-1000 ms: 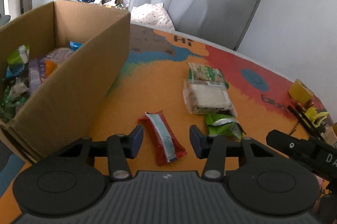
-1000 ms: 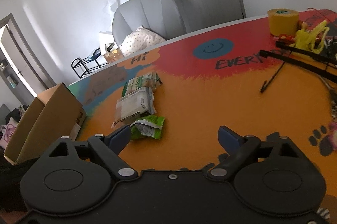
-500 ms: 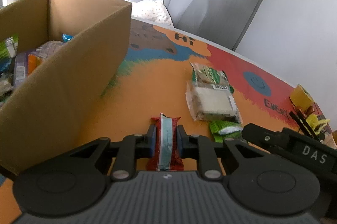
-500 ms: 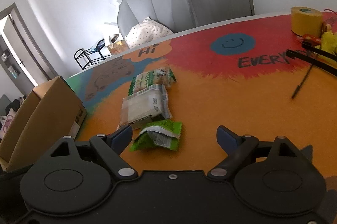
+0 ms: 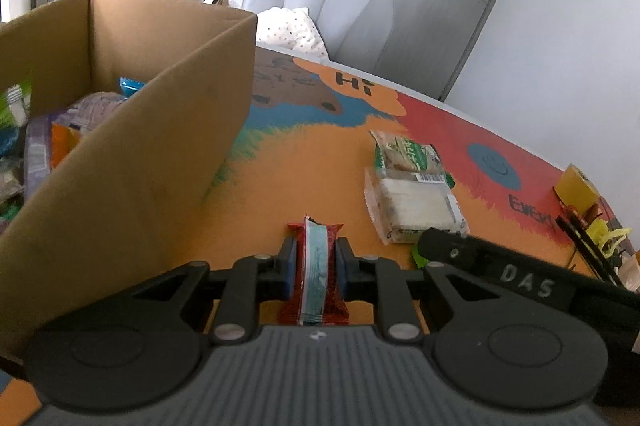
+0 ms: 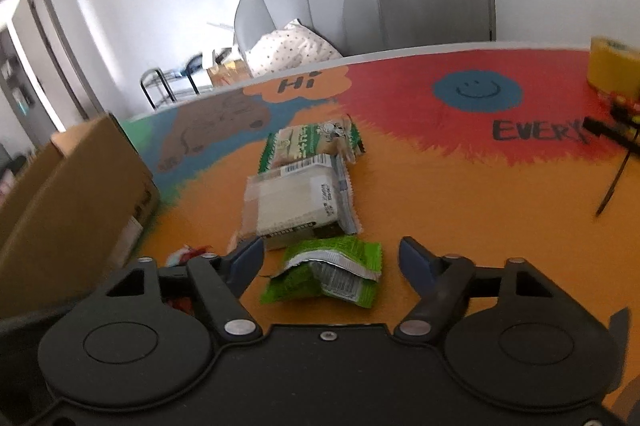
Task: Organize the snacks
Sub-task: 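Close the right tool on the green wrapper while the left tool holds the red packet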
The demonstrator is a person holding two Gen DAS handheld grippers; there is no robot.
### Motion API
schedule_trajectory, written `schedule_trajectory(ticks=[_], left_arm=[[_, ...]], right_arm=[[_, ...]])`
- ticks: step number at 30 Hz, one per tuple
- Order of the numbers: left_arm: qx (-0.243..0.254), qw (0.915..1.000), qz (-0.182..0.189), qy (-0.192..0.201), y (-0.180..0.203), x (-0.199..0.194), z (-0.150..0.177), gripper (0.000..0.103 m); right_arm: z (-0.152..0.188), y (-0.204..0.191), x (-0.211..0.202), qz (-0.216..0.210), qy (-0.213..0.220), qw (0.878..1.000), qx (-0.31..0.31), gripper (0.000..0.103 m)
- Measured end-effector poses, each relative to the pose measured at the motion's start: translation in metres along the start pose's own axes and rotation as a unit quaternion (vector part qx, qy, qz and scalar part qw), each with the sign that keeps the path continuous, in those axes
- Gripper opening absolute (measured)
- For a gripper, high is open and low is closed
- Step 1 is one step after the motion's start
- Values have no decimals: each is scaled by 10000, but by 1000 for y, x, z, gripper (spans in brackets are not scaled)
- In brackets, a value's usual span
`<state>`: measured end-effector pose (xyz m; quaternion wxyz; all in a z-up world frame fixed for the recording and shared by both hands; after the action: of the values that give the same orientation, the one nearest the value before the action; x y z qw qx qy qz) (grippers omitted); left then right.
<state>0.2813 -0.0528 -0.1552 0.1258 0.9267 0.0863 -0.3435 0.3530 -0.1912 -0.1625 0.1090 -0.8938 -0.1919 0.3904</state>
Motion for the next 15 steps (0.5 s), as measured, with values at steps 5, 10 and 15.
schedule_trajectory(ticks=[5, 10, 15], left_arm=[[-24, 10000, 81, 0, 1, 0, 0, 19], [-22, 9999, 147, 0, 0, -3, 1, 19], [57, 9997, 213, 39, 3, -10, 1, 19]], right_arm=[[1, 5, -6, 170, -22, 9998, -129, 44], [6, 13, -17, 90, 49, 9999, 79, 38], [8, 14, -29, 44, 121, 9998, 151, 31]])
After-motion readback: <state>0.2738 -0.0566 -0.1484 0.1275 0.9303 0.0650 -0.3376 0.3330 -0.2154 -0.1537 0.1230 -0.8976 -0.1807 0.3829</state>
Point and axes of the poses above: each gripper's, at about its wrist camera, not at the fingertips, and x roughly the way its jaws point, y to its right, z to its underside, the point moved 6 cm from there along x, roughly the way its jaws point, and after that the axes turned 8 degrees about x, right-handed, at the moved point
